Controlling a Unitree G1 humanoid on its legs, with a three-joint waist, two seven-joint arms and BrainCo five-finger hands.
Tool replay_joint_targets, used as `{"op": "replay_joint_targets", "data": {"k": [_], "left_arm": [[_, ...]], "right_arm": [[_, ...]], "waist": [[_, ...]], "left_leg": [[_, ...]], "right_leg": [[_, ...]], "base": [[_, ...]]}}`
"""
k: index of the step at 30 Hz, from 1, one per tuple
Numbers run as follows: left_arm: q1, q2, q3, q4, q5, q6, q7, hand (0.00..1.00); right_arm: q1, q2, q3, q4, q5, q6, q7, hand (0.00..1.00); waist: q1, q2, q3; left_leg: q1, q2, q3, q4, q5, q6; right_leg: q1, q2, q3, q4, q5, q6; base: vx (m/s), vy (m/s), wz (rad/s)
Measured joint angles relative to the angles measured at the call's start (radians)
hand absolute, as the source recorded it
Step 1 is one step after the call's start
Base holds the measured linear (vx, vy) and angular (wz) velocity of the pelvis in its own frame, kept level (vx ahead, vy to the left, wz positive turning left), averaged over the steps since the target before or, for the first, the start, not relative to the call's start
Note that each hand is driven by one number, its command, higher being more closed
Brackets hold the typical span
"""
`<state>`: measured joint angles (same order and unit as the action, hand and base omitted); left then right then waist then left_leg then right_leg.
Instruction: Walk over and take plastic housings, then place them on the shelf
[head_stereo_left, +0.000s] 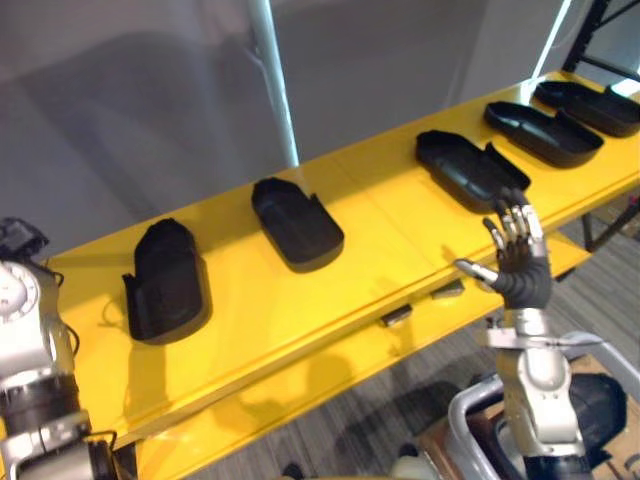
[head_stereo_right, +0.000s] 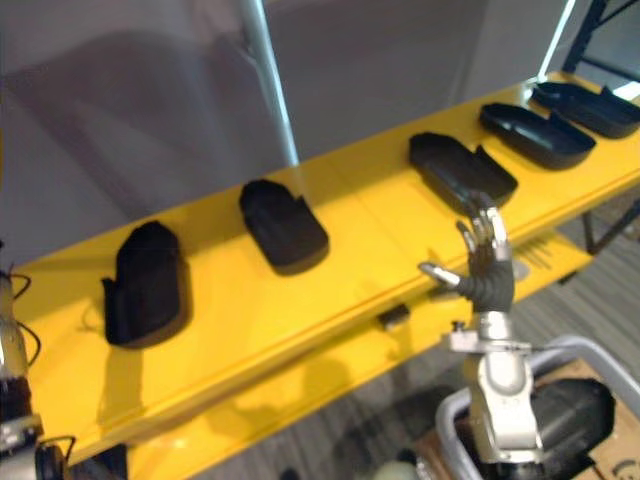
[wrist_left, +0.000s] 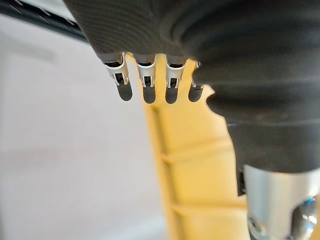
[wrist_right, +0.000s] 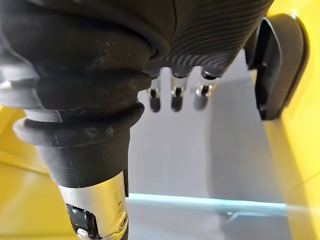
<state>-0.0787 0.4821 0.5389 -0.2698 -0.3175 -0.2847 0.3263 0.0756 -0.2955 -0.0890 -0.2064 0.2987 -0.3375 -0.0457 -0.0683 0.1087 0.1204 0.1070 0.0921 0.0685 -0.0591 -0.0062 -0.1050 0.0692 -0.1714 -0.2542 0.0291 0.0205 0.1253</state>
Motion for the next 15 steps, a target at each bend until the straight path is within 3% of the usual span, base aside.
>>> {"op": "replay_joint_targets", "data": {"k": [1,3,4,5,6,7,9,10,12,15], "left_arm": [[0.061,-0.033,0.001,-0.049,-0.012,-0.004,-0.051,0.00],[0.204,-0.112,0.000,-0.130,-0.073,-0.001,-0.233,0.00],[0.235,-0.125,0.000,-0.141,-0.079,0.005,-0.282,0.00],[0.292,-0.144,-0.002,-0.162,-0.098,0.023,-0.382,0.00],[0.340,-0.147,-0.009,-0.176,-0.110,0.058,-0.489,0.00],[0.361,-0.146,-0.017,-0.182,-0.111,0.075,-0.538,0.00],[0.428,-0.139,-0.060,-0.183,-0.112,0.165,-0.704,0.00],[0.444,-0.131,-0.074,-0.181,-0.111,0.184,-0.734,0.00],[0.479,-0.089,-0.115,-0.161,-0.104,0.278,-0.813,0.00],[0.487,-0.025,-0.130,-0.097,-0.098,0.356,-0.861,0.00]], "right_arm": [[0.012,0.014,-0.014,-0.003,0.000,0.001,0.001,0.00],[0.038,0.039,-0.048,-0.020,-0.003,0.015,0.003,0.00],[0.043,0.043,-0.056,-0.024,-0.008,0.017,0.004,0.00],[0.046,0.047,-0.068,-0.025,-0.018,0.023,0.010,0.00],[0.050,0.051,-0.078,-0.029,-0.019,0.031,0.023,0.00],[0.053,0.052,-0.081,-0.032,-0.019,0.032,0.027,0.00],[0.072,0.051,-0.089,-0.065,-0.019,0.035,0.040,0.00],[0.074,0.049,-0.089,-0.070,-0.019,0.035,0.045,0.00],[0.077,0.026,-0.088,-0.079,-0.017,0.039,0.046,0.00],[0.077,-0.013,-0.088,-0.081,-0.013,0.043,0.044,0.00]], "waist": [[0.002,0.001,-0.008],[0.020,0.000,-0.012],[0.025,-0.001,-0.012],[0.033,-0.006,-0.013],[0.039,-0.010,-0.013],[0.042,-0.013,-0.012],[0.050,-0.018,-0.008],[0.050,-0.020,-0.007],[0.051,-0.028,-0.002],[0.051,-0.032,0.001]], "left_leg": [[-0.003,0.000,-0.006,0.000,0.000,0.000],[-0.003,0.000,-0.014,-0.001,0.000,0.000],[-0.003,0.000,-0.016,-0.001,0.000,0.000],[-0.004,0.000,-0.017,-0.001,0.000,0.000],[-0.004,0.000,-0.018,-0.001,0.000,0.000],[-0.004,0.000,-0.018,-0.001,-0.001,0.000],[-0.005,-0.002,-0.018,-0.001,-0.001,0.000],[-0.005,-0.002,-0.018,-0.001,-0.001,0.000],[-0.007,-0.003,-0.020,-0.001,-0.001,0.000],[-0.008,-0.004,-0.029,-0.001,-0.001,0.000]], "right_leg": [[0.004,0.000,-0.012,-0.007,0.001,0.001],[0.015,0.001,-0.021,-0.018,0.002,0.002],[0.019,0.002,-0.023,-0.023,0.004,0.003],[0.021,0.003,-0.025,-0.028,0.005,0.003],[0.023,0.003,-0.027,-0.028,0.005,0.003],[0.023,0.002,-0.027,-0.028,0.005,0.003],[0.023,0.000,-0.031,-0.030,0.006,0.003],[0.023,0.000,-0.031,-0.030,0.006,0.003],[0.024,0.000,-0.034,-0.033,0.006,0.003],[0.032,-0.001,-0.043,-0.040,0.006,0.003]], "base": [[0.03,-0.010,0.22],[0.02,-0.009,0.14],[0.00,-0.004,0.09],[-0.01,-0.001,0.06],[0.00,0.000,0.00],[0.00,0.000,0.00],[0.00,0.000,0.00],[0.00,0.000,0.00],[-0.01,0.000,0.02],[0.00,-0.001,0.08]]}}
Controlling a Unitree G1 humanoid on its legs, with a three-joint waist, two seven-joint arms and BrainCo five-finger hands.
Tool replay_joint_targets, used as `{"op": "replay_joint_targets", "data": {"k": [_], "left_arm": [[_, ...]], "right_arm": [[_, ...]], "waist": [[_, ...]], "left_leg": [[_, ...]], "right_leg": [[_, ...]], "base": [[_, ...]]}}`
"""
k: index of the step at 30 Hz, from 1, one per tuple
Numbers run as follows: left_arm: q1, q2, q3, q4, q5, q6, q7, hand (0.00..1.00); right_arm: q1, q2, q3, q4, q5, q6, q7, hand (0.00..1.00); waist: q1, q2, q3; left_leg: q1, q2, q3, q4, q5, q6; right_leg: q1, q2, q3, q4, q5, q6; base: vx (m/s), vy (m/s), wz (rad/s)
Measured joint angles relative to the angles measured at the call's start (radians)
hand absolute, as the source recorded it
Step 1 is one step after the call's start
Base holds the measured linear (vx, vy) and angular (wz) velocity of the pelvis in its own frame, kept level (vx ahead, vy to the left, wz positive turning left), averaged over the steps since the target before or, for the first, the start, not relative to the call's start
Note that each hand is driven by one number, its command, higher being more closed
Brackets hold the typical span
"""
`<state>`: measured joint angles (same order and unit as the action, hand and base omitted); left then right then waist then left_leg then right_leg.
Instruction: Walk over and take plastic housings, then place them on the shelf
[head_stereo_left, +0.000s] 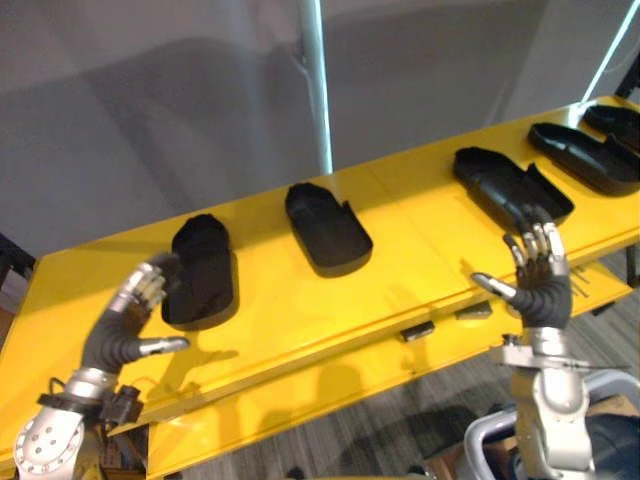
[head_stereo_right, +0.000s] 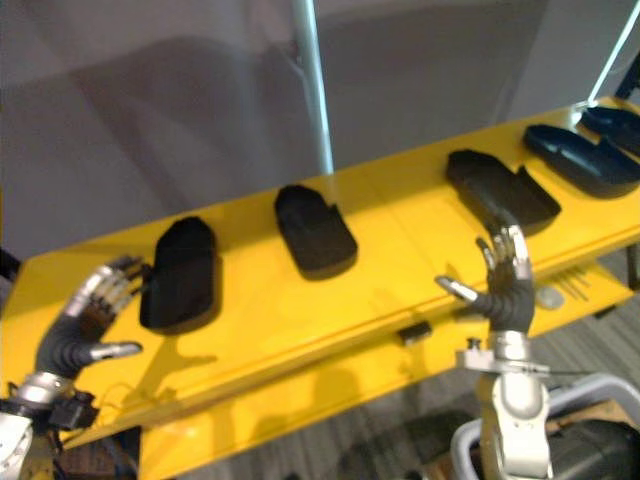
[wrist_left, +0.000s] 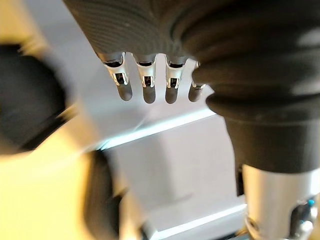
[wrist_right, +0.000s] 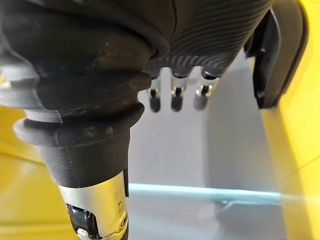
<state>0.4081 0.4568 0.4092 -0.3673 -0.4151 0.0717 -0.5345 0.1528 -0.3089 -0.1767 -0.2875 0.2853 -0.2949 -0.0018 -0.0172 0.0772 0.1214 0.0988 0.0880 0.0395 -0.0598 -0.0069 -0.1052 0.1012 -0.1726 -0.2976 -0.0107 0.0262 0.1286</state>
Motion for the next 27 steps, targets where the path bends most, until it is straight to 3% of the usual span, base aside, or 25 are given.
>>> {"op": "replay_joint_targets", "data": {"k": [1,3,4,7,14,23,27], "left_arm": [[0.001,0.029,-0.001,0.028,0.000,0.034,-0.019,0.00],[0.001,0.053,-0.003,0.040,0.000,0.059,-0.046,0.00],[0.001,0.079,-0.015,0.044,0.000,0.096,-0.098,0.00],[-0.004,0.125,-0.077,0.056,0.000,0.165,-0.159,0.00],[-0.056,0.170,-0.125,0.138,0.001,0.266,-0.230,0.00],[-0.112,0.218,-0.152,0.215,0.043,0.303,-0.251,0.00],[-0.136,0.234,-0.153,0.258,0.044,0.300,-0.212,0.00]], "right_arm": [[0.000,-0.019,0.000,0.000,0.014,0.009,-0.002,0.00],[0.000,-0.031,0.002,0.000,0.019,0.017,-0.005,0.00],[0.000,-0.041,0.003,0.000,0.019,0.020,-0.015,0.00],[-0.002,-0.067,0.009,0.000,0.019,0.035,-0.024,0.00],[-0.004,-0.125,0.014,0.000,0.025,0.041,-0.023,0.00],[-0.004,-0.139,0.011,0.000,0.055,0.058,-0.020,0.00],[-0.005,-0.149,0.010,0.000,0.057,0.058,-0.019,0.00]], "waist": [[0.000,-0.001,0.001],[0.001,0.000,0.001],[0.001,0.001,0.001],[0.001,0.005,0.003],[0.001,0.009,0.005],[-0.001,0.012,0.007],[-0.001,0.010,0.008]], "left_leg": [[0.000,0.000,-0.001,0.000,-0.001,0.001],[0.000,-0.001,-0.001,-0.001,-0.001,0.001],[0.000,-0.002,-0.001,-0.001,-0.003,0.003],[-0.005,-0.004,-0.001,-0.001,-0.003,0.003],[-0.011,-0.005,-0.002,0.001,-0.003,0.003],[-0.013,-0.013,-0.002,0.000,-0.003,0.004],[-0.013,-0.014,-0.002,-0.001,-0.003,0.004]], "right_leg": [[0.001,0.000,-0.001,-0.001,0.000,0.000],[0.001,-0.001,-0.002,-0.001,0.001,0.001],[0.001,-0.002,-0.002,-0.001,0.001,0.001],[-0.003,-0.004,-0.003,-0.002,0.001,0.002],[-0.014,-0.005,-0.003,-0.001,0.002,0.003],[-0.012,-0.013,-0.004,0.000,0.002,0.004],[-0.013,-0.014,-0.005,0.000,0.002,0.004]], "base": [[0.01,0.000,0.04],[0.00,0.000,0.00],[0.00,0.000,0.00],[0.00,0.000,0.00],[0.00,0.000,0.00],[-0.01,0.002,0.00],[0.00,0.000,0.00]]}}
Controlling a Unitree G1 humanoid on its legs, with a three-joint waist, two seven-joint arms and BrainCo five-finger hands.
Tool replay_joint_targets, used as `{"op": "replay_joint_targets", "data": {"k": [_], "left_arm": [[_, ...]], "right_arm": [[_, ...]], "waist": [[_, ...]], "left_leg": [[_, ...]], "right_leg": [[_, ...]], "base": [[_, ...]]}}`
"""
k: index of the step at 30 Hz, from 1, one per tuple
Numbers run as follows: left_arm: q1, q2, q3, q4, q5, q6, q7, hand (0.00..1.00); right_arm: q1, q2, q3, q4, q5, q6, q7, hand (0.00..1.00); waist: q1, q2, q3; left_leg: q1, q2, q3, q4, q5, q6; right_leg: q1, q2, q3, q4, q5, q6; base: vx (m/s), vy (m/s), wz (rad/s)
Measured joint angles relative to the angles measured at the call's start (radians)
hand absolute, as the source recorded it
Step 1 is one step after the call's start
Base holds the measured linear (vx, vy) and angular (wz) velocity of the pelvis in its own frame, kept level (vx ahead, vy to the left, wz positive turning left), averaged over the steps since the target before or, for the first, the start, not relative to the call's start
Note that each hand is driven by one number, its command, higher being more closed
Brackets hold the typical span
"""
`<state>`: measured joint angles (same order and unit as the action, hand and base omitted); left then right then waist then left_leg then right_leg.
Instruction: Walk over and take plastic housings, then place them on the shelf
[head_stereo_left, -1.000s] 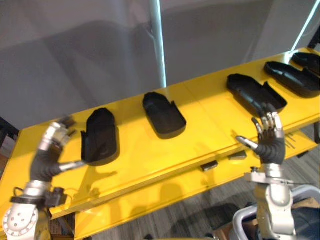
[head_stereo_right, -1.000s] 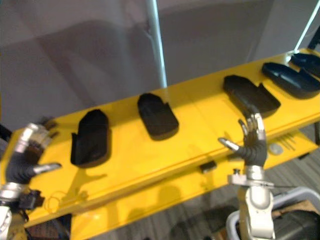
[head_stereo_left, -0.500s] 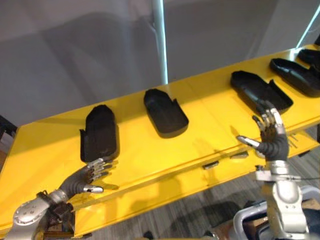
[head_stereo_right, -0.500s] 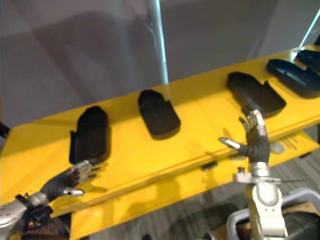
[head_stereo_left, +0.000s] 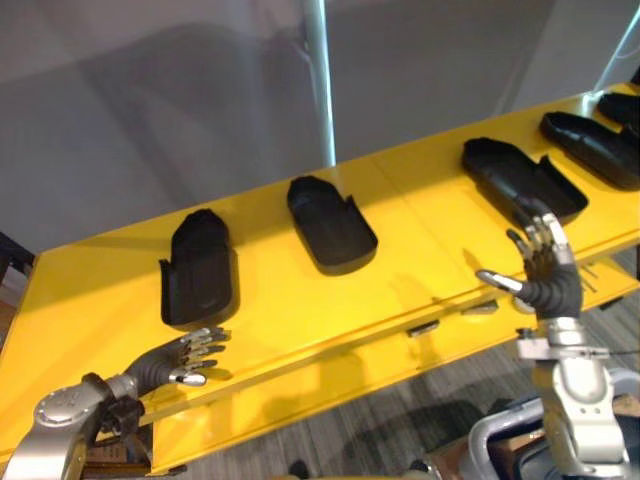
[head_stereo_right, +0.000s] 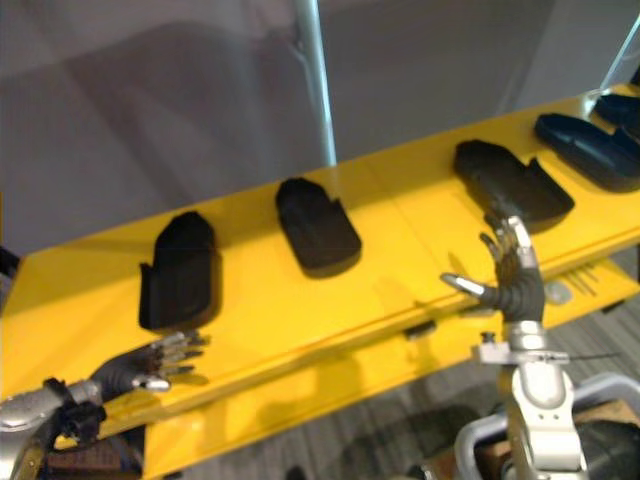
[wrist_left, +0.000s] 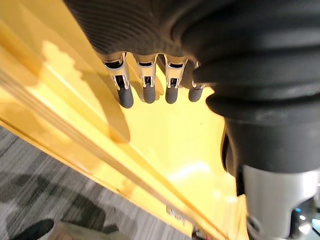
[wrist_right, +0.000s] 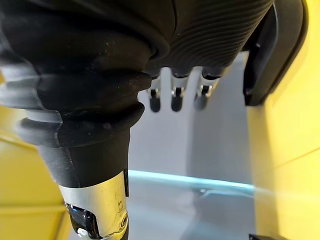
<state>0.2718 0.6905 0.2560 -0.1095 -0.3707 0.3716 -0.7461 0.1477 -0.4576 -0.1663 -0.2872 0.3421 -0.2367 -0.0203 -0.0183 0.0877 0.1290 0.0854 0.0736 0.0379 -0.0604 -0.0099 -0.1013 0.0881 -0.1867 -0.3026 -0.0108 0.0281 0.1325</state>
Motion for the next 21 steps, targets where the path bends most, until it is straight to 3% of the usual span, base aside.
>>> {"op": "replay_joint_targets", "data": {"k": [21], "left_arm": [[-0.031,-0.014,0.001,0.059,-0.003,-0.086,0.132,0.00]], "right_arm": [[-0.005,-0.002,-0.028,0.001,-0.001,0.000,0.022,0.00]], "waist": [[-0.003,0.002,0.028]], "left_leg": [[0.003,0.000,0.003,0.001,0.000,0.000]], "right_leg": [[-0.005,-0.001,0.001,0.002,0.000,0.001]], "base": [[0.00,0.000,0.00]]}}
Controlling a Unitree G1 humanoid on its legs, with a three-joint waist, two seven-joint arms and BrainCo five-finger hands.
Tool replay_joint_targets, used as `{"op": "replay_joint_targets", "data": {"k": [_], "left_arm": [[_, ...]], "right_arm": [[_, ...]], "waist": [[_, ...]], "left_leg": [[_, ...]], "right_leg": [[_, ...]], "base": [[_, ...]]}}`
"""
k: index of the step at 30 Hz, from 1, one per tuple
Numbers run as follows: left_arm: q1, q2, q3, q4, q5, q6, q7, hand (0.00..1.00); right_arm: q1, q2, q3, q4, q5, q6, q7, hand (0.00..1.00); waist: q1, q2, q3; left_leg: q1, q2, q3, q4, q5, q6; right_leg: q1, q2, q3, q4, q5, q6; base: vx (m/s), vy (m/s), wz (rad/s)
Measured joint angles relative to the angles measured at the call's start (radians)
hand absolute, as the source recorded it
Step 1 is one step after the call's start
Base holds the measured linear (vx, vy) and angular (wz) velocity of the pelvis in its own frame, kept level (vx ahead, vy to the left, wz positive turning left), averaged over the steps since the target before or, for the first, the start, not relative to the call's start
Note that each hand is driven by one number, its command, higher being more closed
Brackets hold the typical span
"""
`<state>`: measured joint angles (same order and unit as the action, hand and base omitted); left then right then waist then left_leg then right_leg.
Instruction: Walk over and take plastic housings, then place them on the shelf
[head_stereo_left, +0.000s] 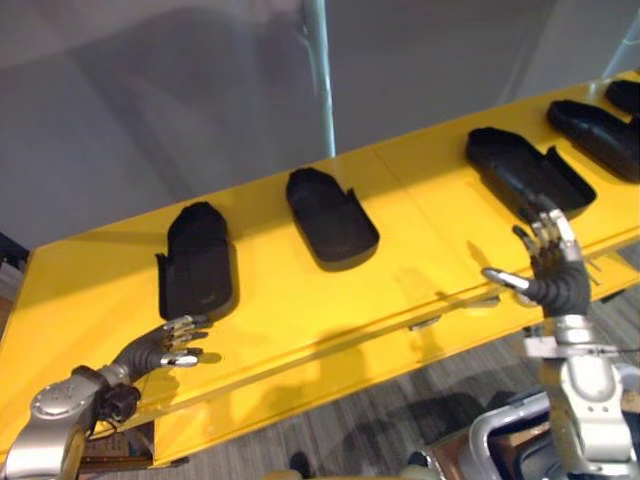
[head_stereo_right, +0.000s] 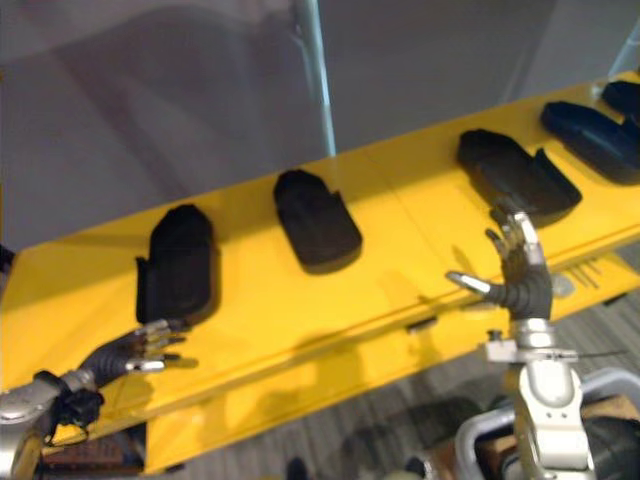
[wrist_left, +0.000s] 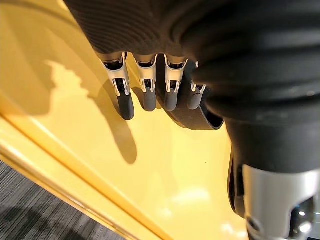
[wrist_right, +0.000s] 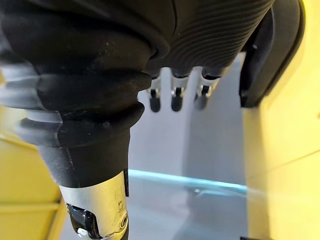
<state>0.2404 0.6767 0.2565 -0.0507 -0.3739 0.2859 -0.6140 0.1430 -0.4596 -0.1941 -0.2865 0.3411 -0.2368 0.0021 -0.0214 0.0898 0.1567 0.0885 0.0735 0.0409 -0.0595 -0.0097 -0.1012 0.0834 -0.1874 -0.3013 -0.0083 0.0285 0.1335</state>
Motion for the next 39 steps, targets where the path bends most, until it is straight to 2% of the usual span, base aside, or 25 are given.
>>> {"op": "replay_joint_targets", "data": {"k": [3,14,17,21,25,27,30,31,33,34,36,37,39], "left_arm": [[-0.003,-0.030,0.003,0.000,0.000,-0.021,0.020,0.00],[-0.006,-0.039,0.003,0.000,-0.003,-0.066,0.044,0.00],[-0.006,-0.040,0.003,-0.012,-0.013,-0.066,0.010,0.00],[-0.005,-0.040,-0.003,-0.058,-0.064,-0.065,-0.089,0.00],[-0.006,-0.039,-0.051,-0.132,-0.224,-0.065,-0.199,0.00],[-0.007,-0.039,-0.071,-0.156,-0.273,-0.066,-0.230,0.00],[-0.023,-0.045,-0.076,-0.213,-0.388,-0.075,-0.268,0.00],[-0.029,-0.052,-0.076,-0.221,-0.415,-0.091,-0.267,0.00],[-0.054,-0.102,-0.049,-0.243,-0.515,-0.169,-0.250,0.00],[-0.056,-0.117,-0.033,-0.245,-0.537,-0.191,-0.244,0.00],[-0.059,-0.179,0.059,-0.244,-0.577,-0.285,-0.179,0.00],[-0.058,-0.194,0.084,-0.244,-0.588,-0.310,-0.160,0.00],[-0.050,-0.272,0.178,-0.244,-0.601,-0.448,-0.047,0.00]], "right_arm": [[0.000,0.001,0.000,0.000,-0.001,0.000,0.000,0.00],[0.000,0.008,0.000,0.000,-0.002,0.000,0.003,0.00],[0.000,0.008,0.000,0.000,-0.001,0.000,0.003,0.00],[0.000,0.008,0.001,0.000,-0.001,0.000,0.000,0.00],[-0.003,0.008,0.010,0.000,-0.002,-0.004,-0.018,0.00],[-0.007,0.010,0.014,0.001,-0.002,-0.008,-0.029,0.00],[-0.013,0.022,0.018,0.023,-0.020,-0.041,-0.048,0.00],[-0.013,0.029,0.017,0.024,-0.024,-0.044,-0.051,0.00],[-0.013,0.068,0.017,0.024,-0.043,-0.063,-0.068,0.00],[-0.013,0.080,0.017,0.024,-0.043,-0.069,-0.069,0.00],[-0.010,0.133,0.003,0.024,-0.054,-0.081,-0.072,0.00],[-0.010,0.145,-0.001,0.024,-0.062,-0.088,-0.074,0.00],[-0.011,0.190,-0.014,0.023,-0.069,-0.112,-0.084,0.00]], "waist": [[0.000,-0.001,0.002],[-0.004,-0.002,0.027],[-0.004,-0.002,0.027],[-0.006,-0.002,0.027],[-0.013,-0.001,0.027],[-0.019,-0.001,0.026],[-0.022,0.000,0.026],[-0.022,0.001,0.025],[-0.021,0.006,0.021],[-0.021,0.008,0.020],[-0.022,0.013,0.017],[-0.021,0.014,0.016],[-0.018,0.015,0.011]], "left_leg": [[0.001,0.000,0.001,0.000,0.000,0.000],[0.004,0.001,0.003,0.000,0.000,0.000],[0.004,0.001,0.004,0.000,0.000,0.000],[0.009,0.001,0.007,0.000,0.000,0.000],[0.015,0.001,0.014,0.000,-0.001,0.001],[0.015,0.001,0.015,0.000,-0.001,0.001],[0.016,0.002,0.017,0.000,-0.001,0.001],[0.016,0.002,0.017,0.000,-0.001,0.001],[0.016,0.002,0.017,0.000,-0.001,0.001],[0.016,0.002,0.017,0.000,-0.001,0.001],[0.016,0.003,0.019,0.000,-0.001,0.001],[0.016,0.003,0.019,0.000,-0.001,0.001],[0.017,0.003,0.019,0.000,-0.001,0.001]], "right_leg": [[0.000,0.000,0.001,0.000,0.000,0.000],[0.001,0.001,0.002,0.001,0.000,0.000],[0.001,0.001,0.002,0.001,0.000,0.000],[0.004,0.001,0.004,0.001,0.000,0.000],[0.006,0.000,0.008,0.000,0.001,0.001],[0.006,0.000,0.008,0.000,0.001,0.002],[0.006,0.000,0.010,0.000,0.002,0.003],[0.006,0.000,0.010,0.000,0.003,0.003],[0.006,0.000,0.010,0.000,0.003,0.003],[0.006,0.001,0.011,0.000,0.003,0.003],[0.006,0.001,0.011,-0.001,0.003,0.003],[0.006,0.001,0.011,-0.001,0.004,0.003],[0.009,0.002,0.011,-0.004,0.005,0.003]], "base": [[0.00,0.000,0.00],[0.00,0.000,0.00],[0.00,0.000,0.00],[0.00,0.000,-0.01],[0.00,0.000,-0.04],[0.00,0.000,0.00],[0.00,0.000,-0.01],[0.00,0.000,0.00],[0.00,0.000,0.00],[0.00,0.000,0.00],[0.00,0.000,0.00],[0.00,0.000,0.00],[0.00,0.000,0.00]]}}
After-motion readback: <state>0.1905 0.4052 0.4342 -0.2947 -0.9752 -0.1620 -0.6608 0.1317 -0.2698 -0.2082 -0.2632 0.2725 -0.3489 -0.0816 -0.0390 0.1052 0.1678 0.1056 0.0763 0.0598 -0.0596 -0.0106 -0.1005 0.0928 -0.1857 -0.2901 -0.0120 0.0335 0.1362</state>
